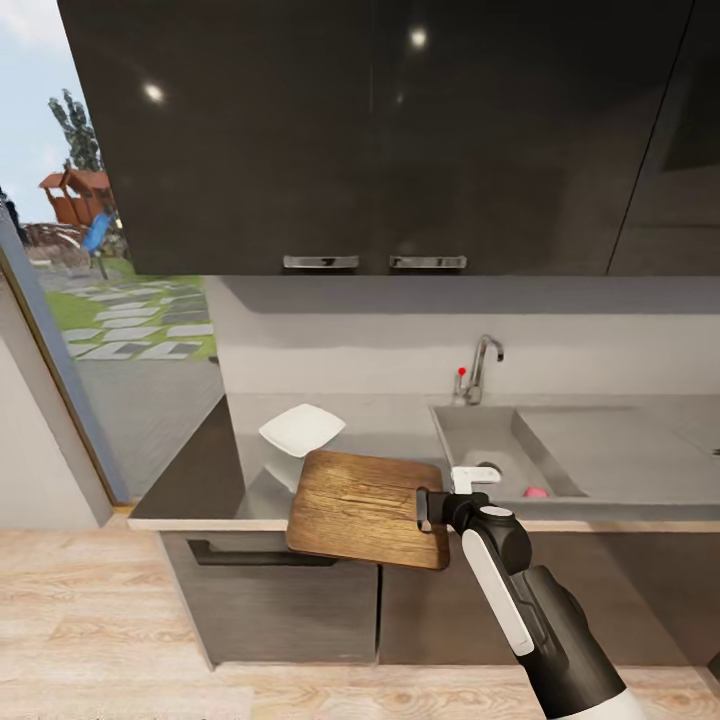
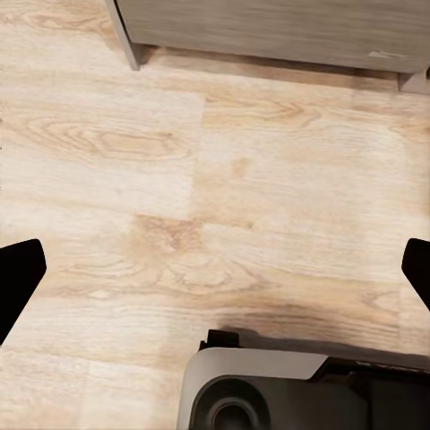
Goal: In the kitchen, take the Vidalia onion out of the sink, dice it on the chopping board with the paring knife, put the diced onion into the bowl on the countertop, then place both the paring knife and the chopping board into the sink.
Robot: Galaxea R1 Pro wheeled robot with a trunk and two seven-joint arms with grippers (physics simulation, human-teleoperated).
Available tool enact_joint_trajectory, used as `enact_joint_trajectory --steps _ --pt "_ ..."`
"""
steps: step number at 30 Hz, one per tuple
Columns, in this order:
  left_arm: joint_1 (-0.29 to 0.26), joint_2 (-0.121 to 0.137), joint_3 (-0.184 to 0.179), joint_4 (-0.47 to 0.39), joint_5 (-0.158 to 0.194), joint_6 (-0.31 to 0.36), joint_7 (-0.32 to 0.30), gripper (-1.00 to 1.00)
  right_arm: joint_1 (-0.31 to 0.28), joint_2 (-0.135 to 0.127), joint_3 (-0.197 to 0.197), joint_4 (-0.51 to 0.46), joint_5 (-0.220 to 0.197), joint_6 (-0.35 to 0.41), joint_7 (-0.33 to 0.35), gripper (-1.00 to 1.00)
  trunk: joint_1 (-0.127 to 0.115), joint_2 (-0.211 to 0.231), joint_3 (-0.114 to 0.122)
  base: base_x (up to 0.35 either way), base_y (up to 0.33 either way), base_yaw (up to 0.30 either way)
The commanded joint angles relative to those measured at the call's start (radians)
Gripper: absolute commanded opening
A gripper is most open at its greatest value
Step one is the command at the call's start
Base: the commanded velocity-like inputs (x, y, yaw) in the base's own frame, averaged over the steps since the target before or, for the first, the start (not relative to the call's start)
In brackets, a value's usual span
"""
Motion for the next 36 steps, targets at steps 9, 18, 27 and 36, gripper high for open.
enact_joint_trajectory --steps 9,18,27,36 --pt "0.0 0.001 0.002 -0.001 0.003 -0.001 -0.003 1.0 -0.001 -0.003 0.018 -0.001 -0.009 0.002 -0.01 -1.0 0.001 -0.002 -0.006 0.0 0.0 0.059" --pt "0.0 0.0 0.002 -0.001 0.003 -0.001 -0.003 1.0 -0.001 -0.011 0.017 -0.001 -0.009 0.0 -0.01 -1.0 0.001 -0.002 -0.006 0.0 0.0 0.002" --pt "0.0 0.001 0.002 -0.001 0.003 -0.001 -0.003 1.0 -0.001 -0.011 0.017 -0.001 -0.008 0.0 -0.01 -1.0 0.001 -0.002 -0.006 0.0 0.0 0.0" --pt "0.0 0.001 0.002 -0.001 0.003 -0.001 -0.003 1.0 -0.001 -0.011 0.017 -0.001 -0.008 0.0 -0.01 -1.0 0.001 -0.002 -0.006 0.0 0.0 0.0"
